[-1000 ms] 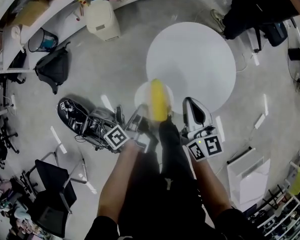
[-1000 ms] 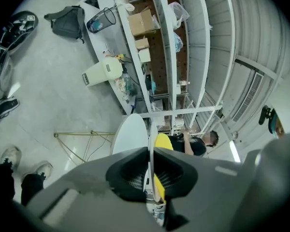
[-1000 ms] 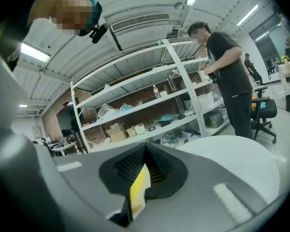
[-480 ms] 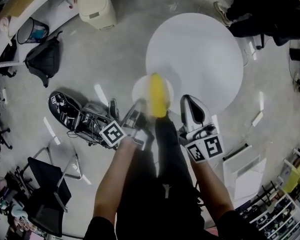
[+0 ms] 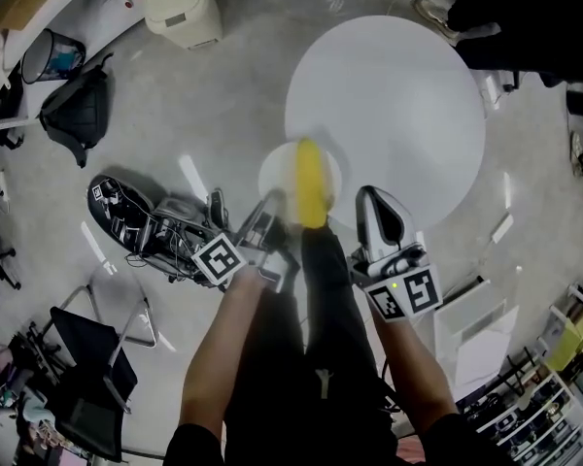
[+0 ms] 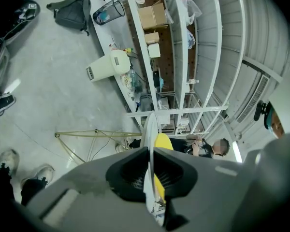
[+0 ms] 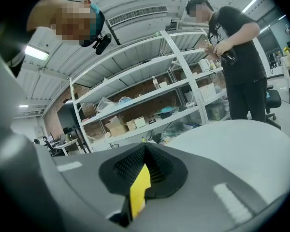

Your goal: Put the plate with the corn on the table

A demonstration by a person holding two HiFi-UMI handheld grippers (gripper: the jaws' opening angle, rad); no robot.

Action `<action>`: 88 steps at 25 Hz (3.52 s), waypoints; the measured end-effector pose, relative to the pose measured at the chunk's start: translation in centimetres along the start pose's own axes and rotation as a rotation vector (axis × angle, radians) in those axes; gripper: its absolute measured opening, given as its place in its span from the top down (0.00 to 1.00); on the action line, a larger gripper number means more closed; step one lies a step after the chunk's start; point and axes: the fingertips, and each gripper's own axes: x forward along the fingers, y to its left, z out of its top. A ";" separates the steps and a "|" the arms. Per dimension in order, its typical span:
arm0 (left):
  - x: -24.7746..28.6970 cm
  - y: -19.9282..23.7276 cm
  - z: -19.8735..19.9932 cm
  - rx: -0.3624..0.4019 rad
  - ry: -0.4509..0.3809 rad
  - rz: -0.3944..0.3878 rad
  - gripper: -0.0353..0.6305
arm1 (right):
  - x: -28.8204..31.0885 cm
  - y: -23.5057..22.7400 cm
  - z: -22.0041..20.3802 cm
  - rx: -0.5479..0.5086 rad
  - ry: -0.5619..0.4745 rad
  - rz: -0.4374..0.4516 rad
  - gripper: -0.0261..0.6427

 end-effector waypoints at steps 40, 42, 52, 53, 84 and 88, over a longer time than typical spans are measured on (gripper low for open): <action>3.0 1.6 -0.6 0.029 -0.015 0.050 0.91 | -1.2 -3.8 -1.9 0.059 0.000 -0.007 0.95; 3.1 1.6 -0.7 0.027 -0.012 0.050 0.91 | -1.4 -3.9 -1.9 0.061 0.000 -0.007 0.95; 3.7 1.3 -0.7 0.026 -0.008 0.049 0.91 | -1.7 -4.4 -2.2 0.068 0.000 -0.013 0.95; 3.9 1.2 -0.8 0.031 -0.004 0.051 0.91 | -1.7 -4.4 -2.2 0.068 -0.001 -0.014 0.95; 5.8 2.4 -2.4 -0.004 0.039 0.133 0.64 | -2.8 -6.2 -1.9 0.083 -0.016 -0.028 0.95; 6.5 2.4 -2.9 -0.011 0.033 0.139 0.64 | -3.0 -6.4 -2.1 0.087 -0.014 -0.033 0.95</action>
